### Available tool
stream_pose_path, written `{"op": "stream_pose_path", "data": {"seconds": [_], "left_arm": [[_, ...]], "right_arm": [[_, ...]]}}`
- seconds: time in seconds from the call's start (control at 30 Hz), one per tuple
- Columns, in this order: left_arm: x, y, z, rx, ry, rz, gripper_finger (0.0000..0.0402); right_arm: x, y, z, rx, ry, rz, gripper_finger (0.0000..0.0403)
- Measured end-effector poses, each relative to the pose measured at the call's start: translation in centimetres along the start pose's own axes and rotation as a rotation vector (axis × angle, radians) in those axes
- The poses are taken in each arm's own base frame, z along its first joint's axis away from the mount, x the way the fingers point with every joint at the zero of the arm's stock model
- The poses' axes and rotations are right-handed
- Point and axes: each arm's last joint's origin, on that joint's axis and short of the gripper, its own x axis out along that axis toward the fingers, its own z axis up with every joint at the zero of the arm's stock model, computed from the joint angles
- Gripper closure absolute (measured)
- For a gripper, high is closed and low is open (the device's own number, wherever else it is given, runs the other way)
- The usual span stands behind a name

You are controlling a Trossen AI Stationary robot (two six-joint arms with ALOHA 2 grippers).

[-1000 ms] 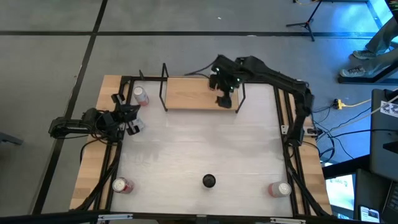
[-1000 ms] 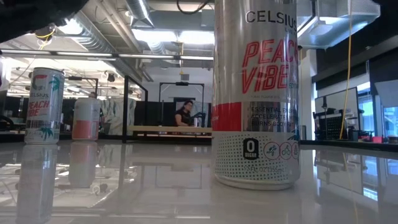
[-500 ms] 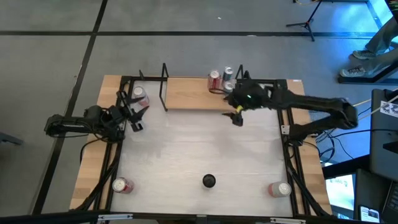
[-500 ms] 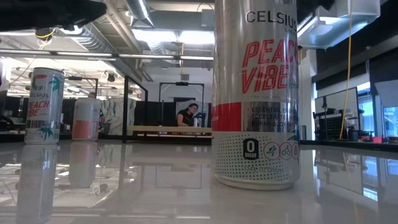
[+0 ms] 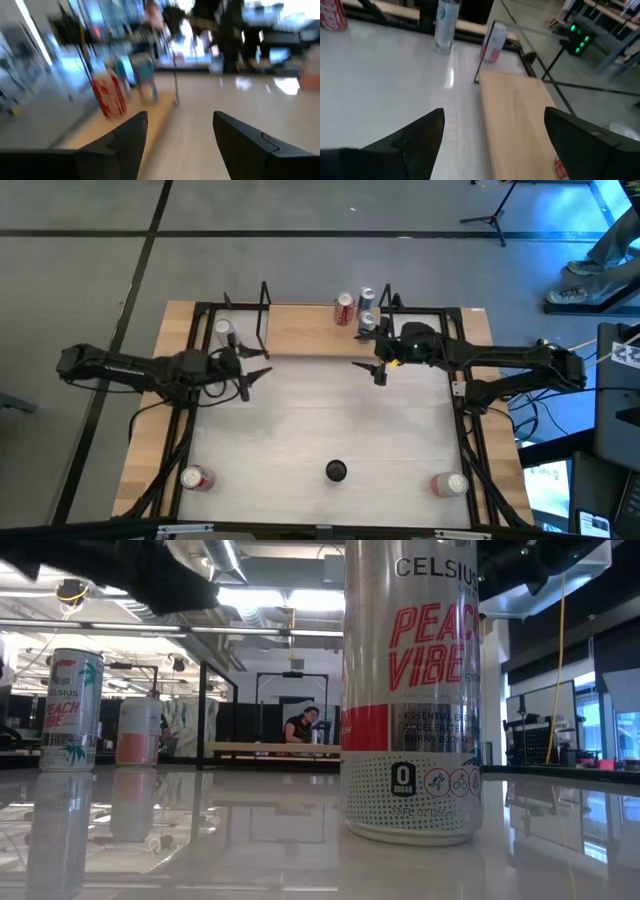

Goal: Place canned beverage on shelf
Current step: Put the red soda can on the shelf

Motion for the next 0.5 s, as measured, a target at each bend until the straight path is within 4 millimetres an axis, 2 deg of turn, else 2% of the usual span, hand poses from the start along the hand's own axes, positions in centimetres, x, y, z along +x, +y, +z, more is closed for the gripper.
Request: {"op": "stream_pose_path", "data": {"seconds": [0.23, 0.33, 0.5], "left_arm": [[-0.5, -1.1, 5.6, -0.037, 0.319, -0.061, 0.0180], [-1.2, -1.3, 7.2, -0.065, 0.451, -0.060, 0.0180], [-2.6, -1.3, 10.1, -0.304, 0.562, -0.127, 0.0180]], "right_arm": [[0.0, -0.1, 0.5, 0.001, -0.047, -0.014, 0.0065], [0.0, -0.1, 0.4, 0.033, -0.046, -0.012, 0.0065], [0.5, 0.0, 0.0, 0.052, -0.012, -0.002, 0.0065]]}}
